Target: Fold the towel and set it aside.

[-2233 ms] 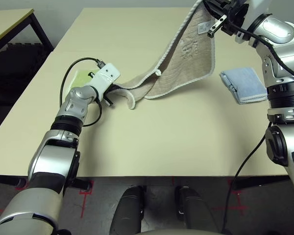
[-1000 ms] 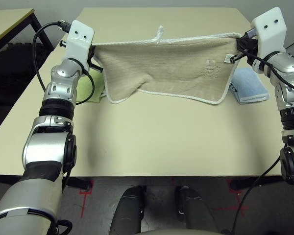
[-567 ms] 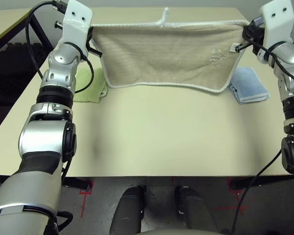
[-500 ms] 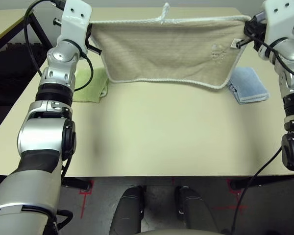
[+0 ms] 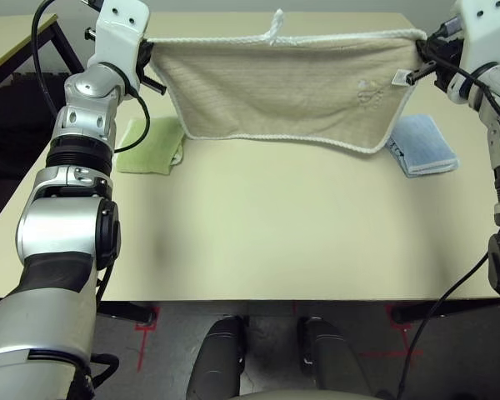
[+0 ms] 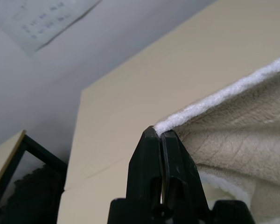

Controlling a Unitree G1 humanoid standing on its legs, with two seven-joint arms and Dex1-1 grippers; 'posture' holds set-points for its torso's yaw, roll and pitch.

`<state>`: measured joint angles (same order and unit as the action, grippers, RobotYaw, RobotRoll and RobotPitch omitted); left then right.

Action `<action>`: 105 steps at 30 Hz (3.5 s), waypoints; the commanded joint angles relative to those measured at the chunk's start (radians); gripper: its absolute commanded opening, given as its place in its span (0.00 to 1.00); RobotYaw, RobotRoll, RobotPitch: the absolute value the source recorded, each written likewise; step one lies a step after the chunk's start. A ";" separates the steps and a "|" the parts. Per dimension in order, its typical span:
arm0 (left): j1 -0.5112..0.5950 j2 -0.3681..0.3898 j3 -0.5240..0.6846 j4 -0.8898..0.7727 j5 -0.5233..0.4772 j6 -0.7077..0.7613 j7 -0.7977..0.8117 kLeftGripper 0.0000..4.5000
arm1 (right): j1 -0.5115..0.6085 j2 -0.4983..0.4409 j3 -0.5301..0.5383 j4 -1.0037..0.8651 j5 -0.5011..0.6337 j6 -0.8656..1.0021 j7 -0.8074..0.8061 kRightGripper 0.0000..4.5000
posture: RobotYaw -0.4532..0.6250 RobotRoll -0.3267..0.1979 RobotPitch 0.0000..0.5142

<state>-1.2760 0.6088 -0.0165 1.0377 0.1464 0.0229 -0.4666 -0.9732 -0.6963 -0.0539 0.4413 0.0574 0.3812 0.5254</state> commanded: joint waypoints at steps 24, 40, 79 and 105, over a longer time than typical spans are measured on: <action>0.151 -0.045 -0.071 -0.195 -0.017 0.180 -0.325 0.00 | 0.124 -0.057 -0.037 -0.262 0.191 0.359 0.228 0.00 | 0.47 0.62 0.33; -0.101 -0.158 -0.195 0.246 0.211 -0.085 0.217 0.00 | -0.284 0.095 0.186 0.656 -0.207 -0.205 -0.165 0.00 | 0.47 0.62 0.35; 0.305 0.138 -0.133 -0.197 0.072 -0.118 -0.229 0.00 | 0.388 -0.093 0.013 -0.234 0.042 0.044 0.198 0.00 | 0.49 0.62 0.38; 0.688 0.371 -0.137 -0.847 -0.127 0.324 -0.816 0.00 | 0.697 -0.298 -0.017 -0.422 0.156 0.209 0.467 0.00 | 0.51 0.62 0.38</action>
<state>-0.6083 0.9502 -0.1588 0.2088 0.0320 0.3200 -1.2529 -0.3019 -0.9622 -0.0347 0.0604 0.1876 0.5476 0.9644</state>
